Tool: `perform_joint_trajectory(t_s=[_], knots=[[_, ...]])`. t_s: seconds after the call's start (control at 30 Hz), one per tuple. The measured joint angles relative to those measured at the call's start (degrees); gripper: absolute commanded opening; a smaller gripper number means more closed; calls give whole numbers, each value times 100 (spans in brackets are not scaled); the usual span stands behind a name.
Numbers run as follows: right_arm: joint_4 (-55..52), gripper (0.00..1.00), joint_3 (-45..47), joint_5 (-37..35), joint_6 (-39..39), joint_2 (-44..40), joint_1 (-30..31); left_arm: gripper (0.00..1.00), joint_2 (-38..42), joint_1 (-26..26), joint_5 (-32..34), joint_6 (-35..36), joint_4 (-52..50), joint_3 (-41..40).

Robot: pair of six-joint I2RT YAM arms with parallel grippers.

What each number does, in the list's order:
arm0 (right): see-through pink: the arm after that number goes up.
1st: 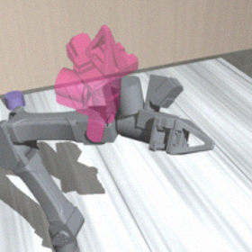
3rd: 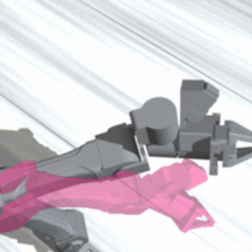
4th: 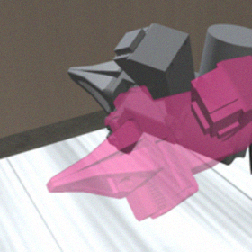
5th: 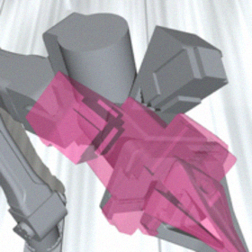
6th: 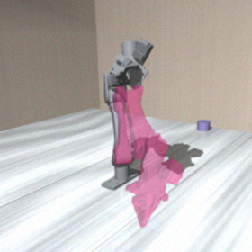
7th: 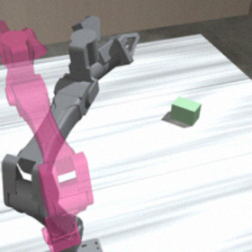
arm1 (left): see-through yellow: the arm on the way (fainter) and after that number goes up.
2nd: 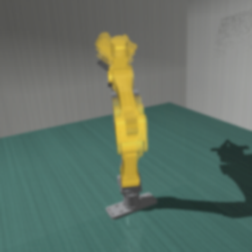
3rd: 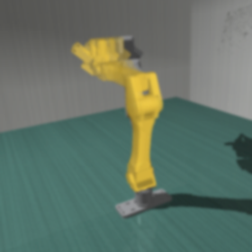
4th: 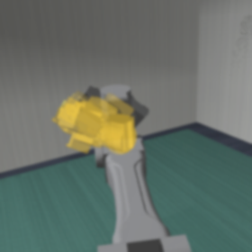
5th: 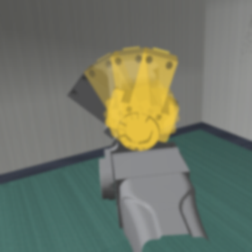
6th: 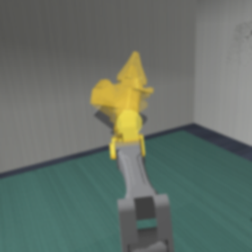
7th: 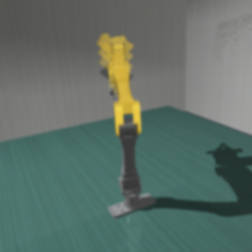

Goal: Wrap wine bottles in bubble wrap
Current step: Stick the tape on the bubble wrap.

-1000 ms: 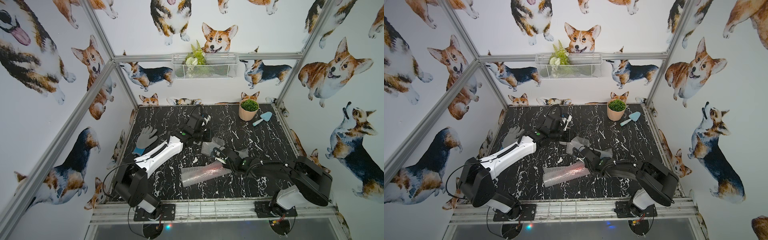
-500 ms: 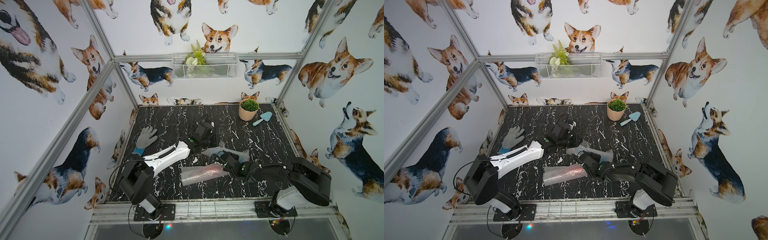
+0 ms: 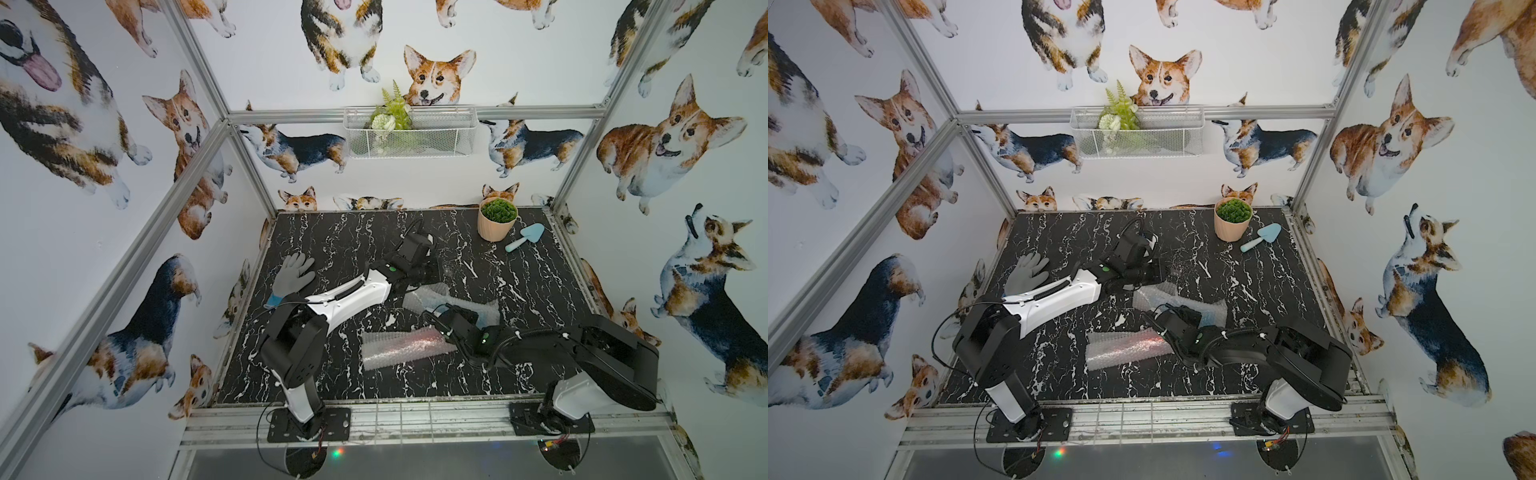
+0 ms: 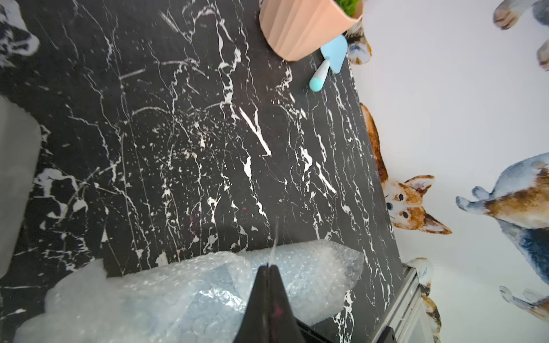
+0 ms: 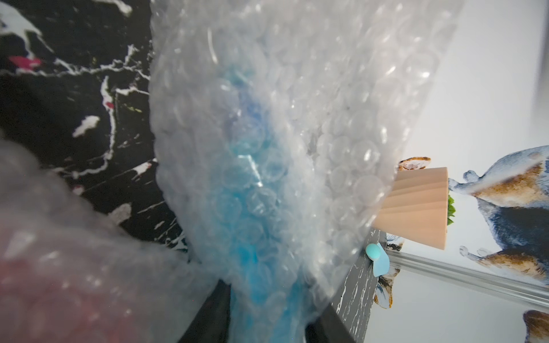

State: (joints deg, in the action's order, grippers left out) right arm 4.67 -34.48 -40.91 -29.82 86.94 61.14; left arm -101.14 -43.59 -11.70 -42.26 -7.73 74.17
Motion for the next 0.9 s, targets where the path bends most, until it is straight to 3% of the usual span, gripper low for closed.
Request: perform_joint_trajectory(t_s=[0.57,0.9], knots=[[61,43,37,-114,131,13,122,0,-1637,-68,-280,188,-190,1611],[55,49,39,-92,125,-46,136,0,-1899,-289,-601,306,-474,1626]])
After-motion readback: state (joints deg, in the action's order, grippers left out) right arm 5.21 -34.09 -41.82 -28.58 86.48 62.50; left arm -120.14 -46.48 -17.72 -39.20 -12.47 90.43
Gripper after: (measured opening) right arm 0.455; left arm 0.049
